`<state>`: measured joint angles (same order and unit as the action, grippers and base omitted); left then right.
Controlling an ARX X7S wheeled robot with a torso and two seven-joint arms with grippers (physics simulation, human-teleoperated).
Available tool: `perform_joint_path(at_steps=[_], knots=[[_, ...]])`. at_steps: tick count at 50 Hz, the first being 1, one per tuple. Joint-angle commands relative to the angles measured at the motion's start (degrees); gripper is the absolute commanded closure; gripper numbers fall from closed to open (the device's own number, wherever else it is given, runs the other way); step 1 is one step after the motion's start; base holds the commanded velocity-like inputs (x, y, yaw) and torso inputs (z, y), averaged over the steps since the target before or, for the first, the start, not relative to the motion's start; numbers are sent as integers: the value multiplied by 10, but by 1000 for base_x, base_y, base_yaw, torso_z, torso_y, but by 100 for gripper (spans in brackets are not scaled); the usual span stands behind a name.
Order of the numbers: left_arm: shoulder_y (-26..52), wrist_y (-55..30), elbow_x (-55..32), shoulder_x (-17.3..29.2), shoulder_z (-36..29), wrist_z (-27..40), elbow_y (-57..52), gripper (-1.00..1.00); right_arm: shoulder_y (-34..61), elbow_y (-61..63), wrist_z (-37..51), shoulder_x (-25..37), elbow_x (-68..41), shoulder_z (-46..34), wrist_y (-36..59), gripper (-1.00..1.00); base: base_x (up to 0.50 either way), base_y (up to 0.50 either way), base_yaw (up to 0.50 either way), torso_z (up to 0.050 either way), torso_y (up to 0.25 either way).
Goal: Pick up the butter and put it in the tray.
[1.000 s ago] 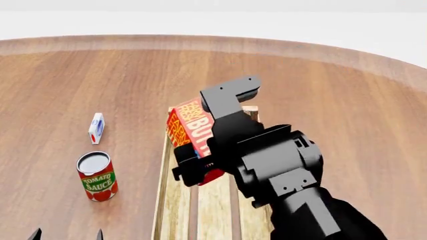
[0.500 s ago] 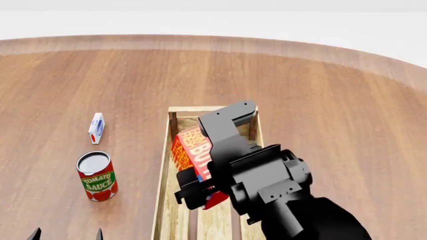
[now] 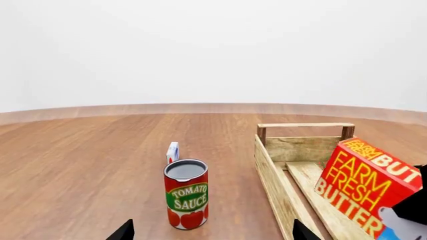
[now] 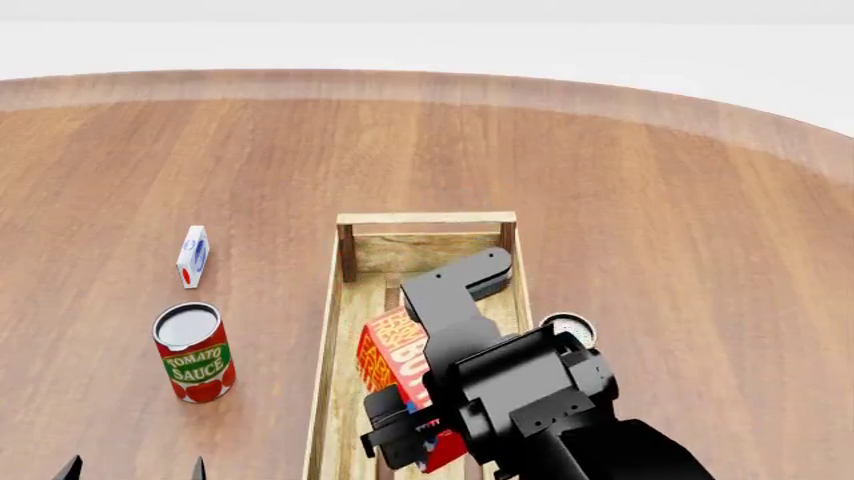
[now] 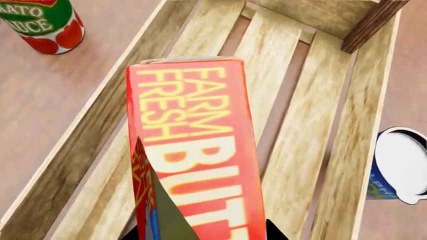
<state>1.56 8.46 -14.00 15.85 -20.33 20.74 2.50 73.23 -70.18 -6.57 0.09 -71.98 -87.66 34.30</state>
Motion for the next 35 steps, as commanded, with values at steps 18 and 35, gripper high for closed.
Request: perform_joint_path(at_steps=[18,35], knots=[[1,-3,-3,4,-5,4,-6,-100,-20,13,-9,-1,65,19,32,100,0,0,0,0,1],[0,1,-5,6,-7,6,-5,-100,-23,12,-13,-1,59,21,38,-100,-1,0,0,0,0]])
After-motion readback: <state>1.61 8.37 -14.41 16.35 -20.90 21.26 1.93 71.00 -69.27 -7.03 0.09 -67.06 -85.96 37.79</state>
